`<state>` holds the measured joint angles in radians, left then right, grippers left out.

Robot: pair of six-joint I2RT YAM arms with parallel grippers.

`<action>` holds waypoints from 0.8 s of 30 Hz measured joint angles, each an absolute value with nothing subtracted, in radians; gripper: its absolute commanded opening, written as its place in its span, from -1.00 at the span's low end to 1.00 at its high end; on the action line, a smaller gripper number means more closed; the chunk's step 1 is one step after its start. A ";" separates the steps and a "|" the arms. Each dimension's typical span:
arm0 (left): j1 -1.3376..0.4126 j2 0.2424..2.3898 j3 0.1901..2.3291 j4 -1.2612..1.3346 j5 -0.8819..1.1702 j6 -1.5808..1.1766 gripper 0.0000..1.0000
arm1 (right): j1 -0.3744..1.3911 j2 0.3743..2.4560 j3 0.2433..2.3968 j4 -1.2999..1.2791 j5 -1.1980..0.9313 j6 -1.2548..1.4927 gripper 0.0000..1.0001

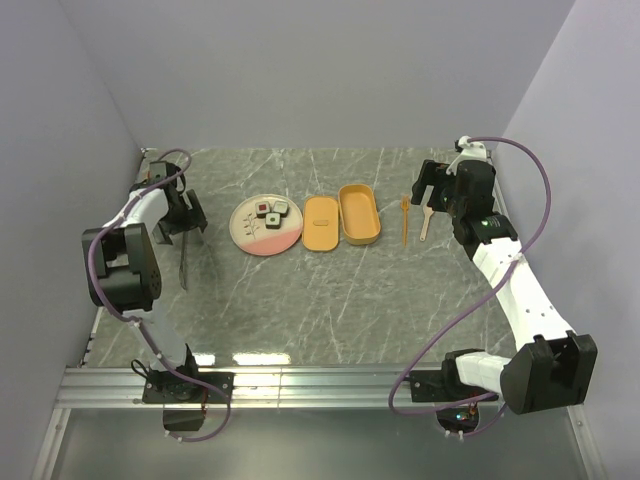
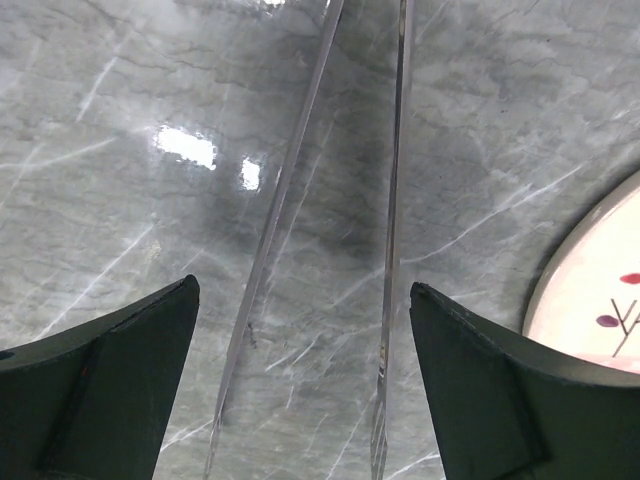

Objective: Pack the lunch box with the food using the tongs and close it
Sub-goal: Grab the clamp with the left arm

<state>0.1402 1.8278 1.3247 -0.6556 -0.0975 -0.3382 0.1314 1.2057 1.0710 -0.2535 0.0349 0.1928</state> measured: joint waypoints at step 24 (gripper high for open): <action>0.129 1.978 1.397 -0.660 -0.102 -0.360 0.19 | 0.133 1.207 1.054 -0.240 0.031 0.193 0.81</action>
